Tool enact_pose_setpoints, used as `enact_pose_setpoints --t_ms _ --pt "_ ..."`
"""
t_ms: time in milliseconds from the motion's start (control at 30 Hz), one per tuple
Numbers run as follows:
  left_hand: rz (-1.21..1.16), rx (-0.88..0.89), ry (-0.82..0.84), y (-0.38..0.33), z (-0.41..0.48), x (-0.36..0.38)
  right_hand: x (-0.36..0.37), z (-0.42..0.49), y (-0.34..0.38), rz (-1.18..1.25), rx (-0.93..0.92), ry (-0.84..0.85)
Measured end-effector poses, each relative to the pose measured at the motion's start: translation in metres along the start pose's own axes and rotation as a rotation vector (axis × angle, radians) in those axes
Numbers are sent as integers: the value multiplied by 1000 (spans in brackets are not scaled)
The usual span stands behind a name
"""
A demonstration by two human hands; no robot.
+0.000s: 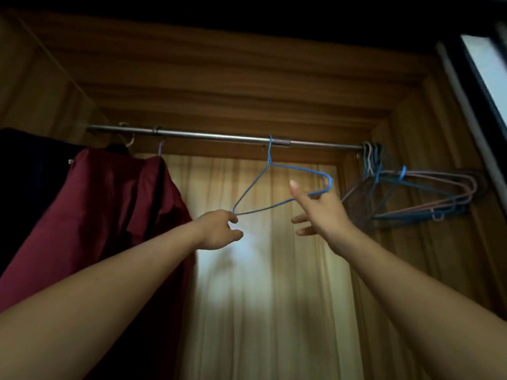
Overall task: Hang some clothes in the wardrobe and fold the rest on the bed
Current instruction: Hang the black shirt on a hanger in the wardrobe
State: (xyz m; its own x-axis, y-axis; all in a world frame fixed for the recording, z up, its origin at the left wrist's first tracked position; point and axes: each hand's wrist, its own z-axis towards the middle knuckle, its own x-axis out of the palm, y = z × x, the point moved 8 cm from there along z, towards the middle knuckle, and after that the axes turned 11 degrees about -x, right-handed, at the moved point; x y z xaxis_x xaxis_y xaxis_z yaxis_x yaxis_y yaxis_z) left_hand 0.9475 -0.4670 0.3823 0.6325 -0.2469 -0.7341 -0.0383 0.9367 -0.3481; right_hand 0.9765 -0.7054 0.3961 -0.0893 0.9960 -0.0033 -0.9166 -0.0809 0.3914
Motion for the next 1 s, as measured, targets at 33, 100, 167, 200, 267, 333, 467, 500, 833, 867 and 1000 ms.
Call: enact_pose_setpoints --t_ms 33,100,167,200,267,333,467,500,833,867,1000 --pt "-18 12 -23 -3 -1 -5 1 6 9 103 -16 -58" --pt "-46 33 -73 -7 -3 -15 -1 17 24 213 -32 -175" --pt "-73 44 -111 -8 -6 -23 -3 26 35 272 -27 -235" --pt "-85 49 -128 -8 -7 -26 -4 31 39 288 -34 -244" --pt "-110 53 -157 -6 -8 -31 -7 39 44 313 -56 -246" --pt "-136 58 -183 -5 -8 -37 -10 47 49 326 -77 -232" --pt "-201 55 -201 -2 0 -46 -18 54 58 324 -124 -191" --pt "-221 54 -203 -1 2 -47 -21 54 59 320 -130 -193" --pt "-600 -68 161 21 -19 32 -20 -27 -38 558 191 -58" --pt "-742 -103 301 23 -30 53 -14 -45 -58 558 253 -20" --pt "-1016 -200 508 44 -73 116 -5 -127 -144 506 489 34"
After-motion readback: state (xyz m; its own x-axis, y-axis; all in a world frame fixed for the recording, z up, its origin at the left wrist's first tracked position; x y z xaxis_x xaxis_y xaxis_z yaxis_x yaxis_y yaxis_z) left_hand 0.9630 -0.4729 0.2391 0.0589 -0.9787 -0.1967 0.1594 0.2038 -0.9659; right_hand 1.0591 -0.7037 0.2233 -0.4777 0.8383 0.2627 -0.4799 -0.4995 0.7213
